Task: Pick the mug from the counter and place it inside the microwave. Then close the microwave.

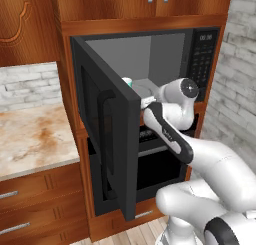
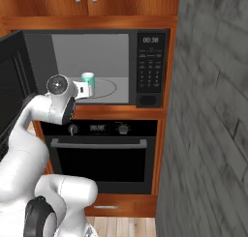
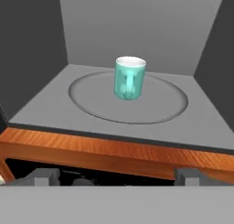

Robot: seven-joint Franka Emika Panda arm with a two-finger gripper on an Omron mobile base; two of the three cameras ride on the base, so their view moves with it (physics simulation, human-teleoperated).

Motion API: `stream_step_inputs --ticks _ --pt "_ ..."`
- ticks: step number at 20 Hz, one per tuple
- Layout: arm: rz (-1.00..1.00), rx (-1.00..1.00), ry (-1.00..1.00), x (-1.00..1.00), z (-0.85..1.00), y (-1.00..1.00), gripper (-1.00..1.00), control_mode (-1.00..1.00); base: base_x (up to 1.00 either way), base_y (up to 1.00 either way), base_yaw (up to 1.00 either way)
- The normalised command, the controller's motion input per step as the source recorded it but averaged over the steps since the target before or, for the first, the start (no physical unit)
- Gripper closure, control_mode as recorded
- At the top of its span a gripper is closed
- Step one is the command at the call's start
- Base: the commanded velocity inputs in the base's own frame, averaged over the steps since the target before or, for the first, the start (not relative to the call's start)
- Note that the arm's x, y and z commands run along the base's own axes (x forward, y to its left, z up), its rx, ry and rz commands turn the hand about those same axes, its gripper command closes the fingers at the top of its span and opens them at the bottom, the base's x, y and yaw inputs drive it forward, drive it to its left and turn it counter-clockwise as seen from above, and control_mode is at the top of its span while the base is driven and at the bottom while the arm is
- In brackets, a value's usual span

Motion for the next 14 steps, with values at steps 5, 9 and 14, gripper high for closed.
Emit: stream_step_inputs --ticks 5,9,14 --pt "0.00 0.01 0.07 -0.62 0.45 -0.28 -1.00 -1.00 0.00 0.00 0.00" --pt "-0.02 0.03 0.23 -0.39 0.26 -0.26 -1.00 -1.00 0.00 0.00 0.00" --pt "-0.06 0.02 0.30 -0.07 0.07 0.00 -1.00 -1.00 0.00 0.00 0.00"
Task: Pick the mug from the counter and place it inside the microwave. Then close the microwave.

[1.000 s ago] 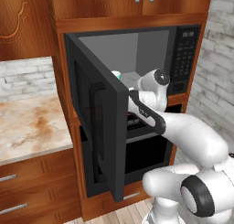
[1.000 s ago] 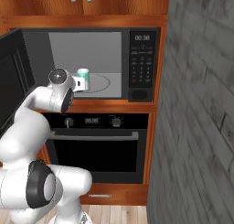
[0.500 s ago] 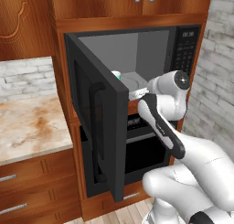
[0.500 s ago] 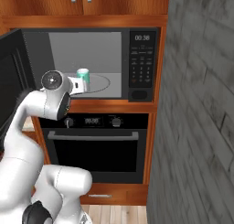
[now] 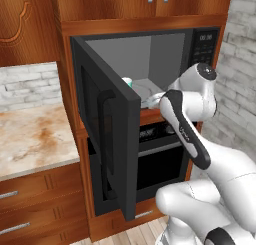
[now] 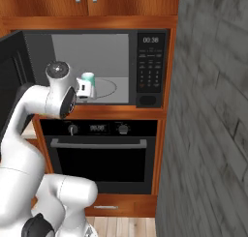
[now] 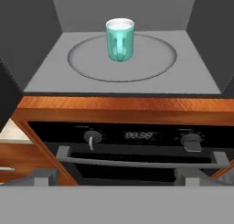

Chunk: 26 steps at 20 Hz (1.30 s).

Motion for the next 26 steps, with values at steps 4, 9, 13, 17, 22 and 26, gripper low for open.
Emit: stream_step_inputs --ticks 4,9,13,17,22,26 --pt "-0.10 0.00 0.06 -0.18 -0.11 0.00 -1.00 -1.00 0.00 0.00 0.00" --pt "-0.11 0.00 -0.11 -0.51 -0.27 0.00 -1.00 -1.00 0.00 0.00 0.00" --pt "-0.02 0.00 -0.27 -0.87 -0.17 0.00 -1.00 -1.00 0.00 0.00 0.00" --pt "0.04 0.00 -0.16 -0.68 0.01 0.00 -1.00 -1.00 0.00 0.00 0.00" --pt "0.12 0.00 -0.07 -0.47 0.00 -0.05 -1.00 -1.00 0.00 0.00 0.00" --pt "0.10 0.02 0.04 -0.46 0.25 -0.15 -1.00 -1.00 0.00 0.00 0.00"
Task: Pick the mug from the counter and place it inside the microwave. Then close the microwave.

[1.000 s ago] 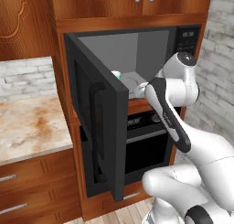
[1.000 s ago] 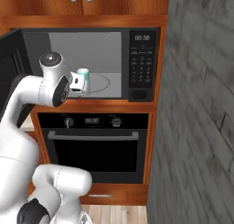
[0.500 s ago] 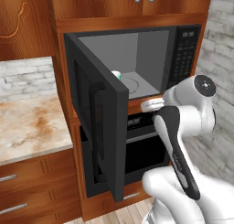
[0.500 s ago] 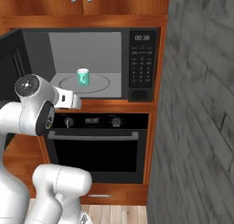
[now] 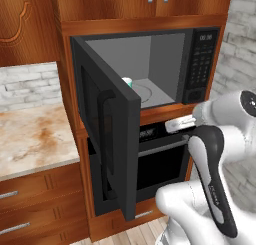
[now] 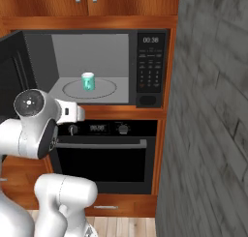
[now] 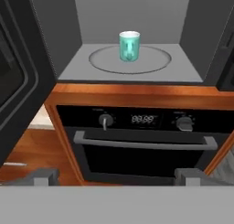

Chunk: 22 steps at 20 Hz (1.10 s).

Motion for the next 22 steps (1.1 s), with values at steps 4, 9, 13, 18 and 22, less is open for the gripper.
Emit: stream_step_inputs --ticks 4,9,13,18,22 --pt "0.03 0.00 0.19 -0.61 0.51 -0.21 -1.00 -1.00 0.00 0.00 0.00" --pt "-0.01 0.00 0.20 -0.17 0.07 -0.01 -1.00 -1.00 0.00 0.00 0.00" --pt "-0.04 0.00 -0.06 -0.26 -0.18 0.00 -1.00 -1.00 0.00 0.00 0.00" --pt "0.00 -0.01 -0.24 -0.06 -0.28 0.00 -1.00 -1.00 0.00 0.00 0.00" --pt "0.00 0.00 -0.24 -0.14 -0.01 0.02 -1.00 -1.00 0.00 0.00 0.00"
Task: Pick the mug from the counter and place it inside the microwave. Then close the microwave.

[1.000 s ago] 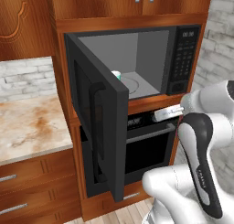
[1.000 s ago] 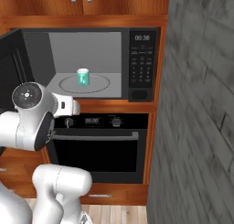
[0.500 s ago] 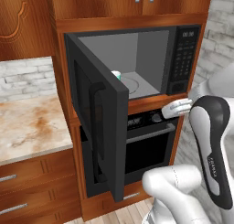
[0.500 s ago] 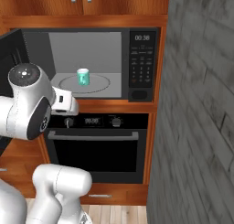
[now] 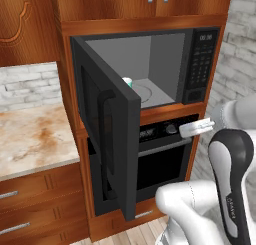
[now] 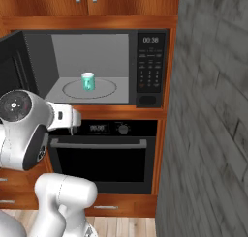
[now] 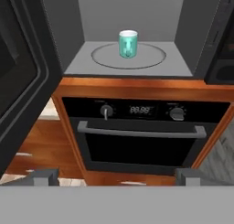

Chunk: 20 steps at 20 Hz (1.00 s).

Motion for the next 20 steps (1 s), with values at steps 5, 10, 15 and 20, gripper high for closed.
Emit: stream_step_inputs --ticks 5,10,15,20 --pt "0.00 0.00 -0.08 -0.61 0.21 0.01 -1.00 -1.00 0.00 0.00 0.00" --pt "0.00 0.00 -0.02 -0.77 0.13 0.00 -1.00 -1.00 0.00 0.00 0.00" --pt "0.00 0.00 -0.07 -0.57 0.00 0.00 -1.00 -1.00 0.00 0.00 0.00" --pt "-0.01 -0.01 -0.17 -0.21 0.00 0.01 -1.00 -1.00 0.00 0.00 0.00"
